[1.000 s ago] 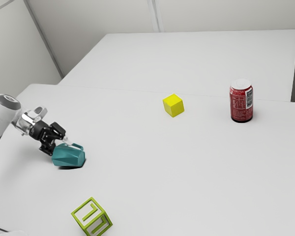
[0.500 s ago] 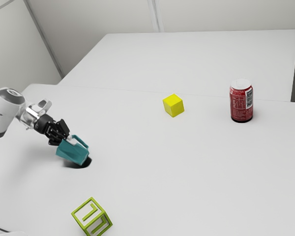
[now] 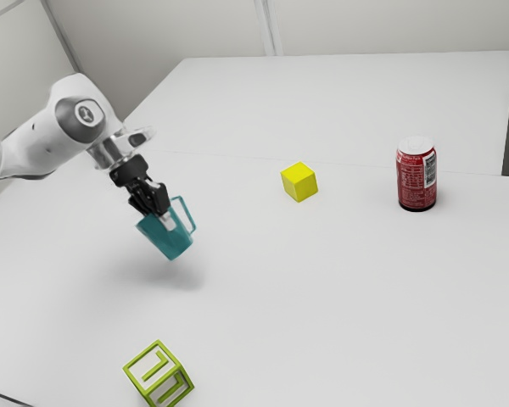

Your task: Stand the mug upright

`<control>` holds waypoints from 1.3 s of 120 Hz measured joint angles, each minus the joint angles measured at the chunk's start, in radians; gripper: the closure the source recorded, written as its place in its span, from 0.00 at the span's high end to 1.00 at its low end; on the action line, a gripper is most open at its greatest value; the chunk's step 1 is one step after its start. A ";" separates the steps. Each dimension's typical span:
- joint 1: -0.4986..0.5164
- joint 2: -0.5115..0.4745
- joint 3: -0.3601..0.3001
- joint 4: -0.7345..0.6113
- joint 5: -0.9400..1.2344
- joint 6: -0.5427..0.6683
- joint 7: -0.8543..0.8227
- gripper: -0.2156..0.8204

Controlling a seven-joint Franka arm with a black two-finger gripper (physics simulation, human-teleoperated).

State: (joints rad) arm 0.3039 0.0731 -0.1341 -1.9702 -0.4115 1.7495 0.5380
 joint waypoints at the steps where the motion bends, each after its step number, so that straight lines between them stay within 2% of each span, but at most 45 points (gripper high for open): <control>1: -0.010 -0.005 0.000 -0.005 0.013 0.009 -0.001 0.04; 21: -0.183 -0.034 -0.002 -0.048 0.288 0.160 -0.045 0.04; 37: -0.246 -0.025 -0.011 -0.058 0.433 0.223 -0.113 0.04; 70: -0.188 -0.001 -0.053 -0.093 0.491 0.308 -0.234 0.04; 116: -0.202 0.016 -0.071 -0.088 0.458 0.324 -0.348 0.04; 156: -0.204 0.091 -0.072 -0.061 0.460 0.346 -0.404 0.04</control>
State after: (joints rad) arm 0.1000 0.1637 -0.2059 -2.0317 0.0481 2.0956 0.1343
